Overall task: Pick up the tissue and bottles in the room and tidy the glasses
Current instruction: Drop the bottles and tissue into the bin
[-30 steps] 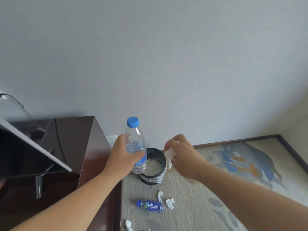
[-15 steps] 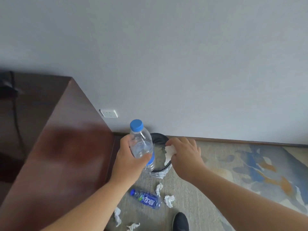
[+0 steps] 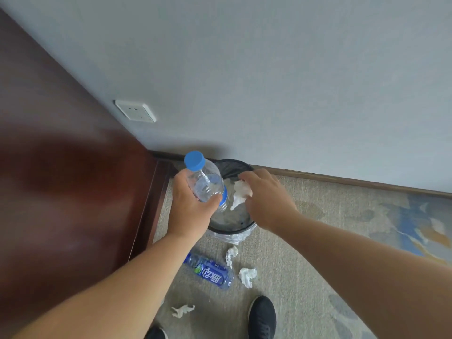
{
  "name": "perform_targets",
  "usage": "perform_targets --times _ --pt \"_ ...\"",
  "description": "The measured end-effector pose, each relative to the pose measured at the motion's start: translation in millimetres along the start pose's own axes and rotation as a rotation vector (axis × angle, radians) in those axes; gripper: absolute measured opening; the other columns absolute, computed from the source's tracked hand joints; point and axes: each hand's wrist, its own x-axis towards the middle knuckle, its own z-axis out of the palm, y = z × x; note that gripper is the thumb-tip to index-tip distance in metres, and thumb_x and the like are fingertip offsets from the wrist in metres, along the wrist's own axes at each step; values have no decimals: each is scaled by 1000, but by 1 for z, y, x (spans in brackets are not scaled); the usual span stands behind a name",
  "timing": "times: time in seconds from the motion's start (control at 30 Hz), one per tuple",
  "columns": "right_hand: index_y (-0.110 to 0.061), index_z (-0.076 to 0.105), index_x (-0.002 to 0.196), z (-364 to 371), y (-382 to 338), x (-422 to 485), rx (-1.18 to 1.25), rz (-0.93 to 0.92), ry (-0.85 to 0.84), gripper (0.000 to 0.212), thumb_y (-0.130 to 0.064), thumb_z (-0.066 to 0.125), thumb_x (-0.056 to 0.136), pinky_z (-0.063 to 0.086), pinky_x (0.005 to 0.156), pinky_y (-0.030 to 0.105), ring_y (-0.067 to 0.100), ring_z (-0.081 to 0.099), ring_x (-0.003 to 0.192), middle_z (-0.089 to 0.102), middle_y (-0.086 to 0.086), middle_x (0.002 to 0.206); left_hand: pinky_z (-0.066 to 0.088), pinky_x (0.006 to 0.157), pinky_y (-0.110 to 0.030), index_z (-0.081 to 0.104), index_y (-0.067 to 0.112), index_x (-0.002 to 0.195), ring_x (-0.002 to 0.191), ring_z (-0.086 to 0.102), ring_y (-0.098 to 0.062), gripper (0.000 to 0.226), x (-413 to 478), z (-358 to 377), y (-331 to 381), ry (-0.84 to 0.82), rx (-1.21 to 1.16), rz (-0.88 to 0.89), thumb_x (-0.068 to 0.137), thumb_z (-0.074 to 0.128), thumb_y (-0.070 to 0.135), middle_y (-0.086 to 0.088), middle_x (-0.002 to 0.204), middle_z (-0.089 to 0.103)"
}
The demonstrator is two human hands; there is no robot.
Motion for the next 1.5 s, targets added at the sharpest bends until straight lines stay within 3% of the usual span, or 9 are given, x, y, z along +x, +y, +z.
perform_targets --times 0.13,0.33,0.47,0.87,1.23,1.43,1.5 --pt "-29 16 149 6 8 10 -65 14 -92 76 -33 59 86 28 114 47 29 9 145 10 2 158 38 100 -35 19 34 144 131 40 -17 94 5 4 -17 -41 44 -182 71 79 30 -1 147 33" --pt "-24 27 145 -7 -1 -1 -86 -14 -50 65 -31 55 86 27 113 43 25 19 141 25 3 151 37 100 -34 22 29 146 129 42 -16 88 -12 -16 -9 2 108 -207 75 74 30 -6 144 39" --pt "-23 32 143 -19 -18 -15 -98 -36 -26 64 -34 56 85 31 110 45 25 25 137 30 2 148 39 104 -41 23 34 143 128 43 -14 86 -25 -34 3 10 167 -173 73 72 38 -3 141 42" --pt "-24 35 142 -17 -79 -114 -93 -93 -58 61 -33 56 85 28 111 47 26 24 139 31 2 149 33 95 -24 29 27 141 127 41 -12 68 -135 -112 11 -40 296 -92 84 66 30 -2 141 38" --pt "-23 37 141 80 -99 -231 -31 37 -44 59 -34 58 87 32 111 41 23 29 135 34 0 145 33 91 -23 34 22 138 122 45 -16 63 -221 -154 -77 -149 334 -86 85 66 31 -3 138 39" --pt "-23 40 138 149 -66 -232 -72 42 -105 57 -33 59 85 38 107 44 25 33 132 37 1 143 33 95 -25 32 20 141 126 42 -15 66 -231 -133 -154 -164 340 -145 86 65 35 -3 144 36" --pt "-23 40 138 175 -47 -214 -94 -3 -104 57 -33 60 85 36 108 43 25 34 132 38 2 143 37 102 -32 34 22 139 128 43 -18 65 -224 -115 -188 -132 376 -159 84 66 37 -4 141 40"
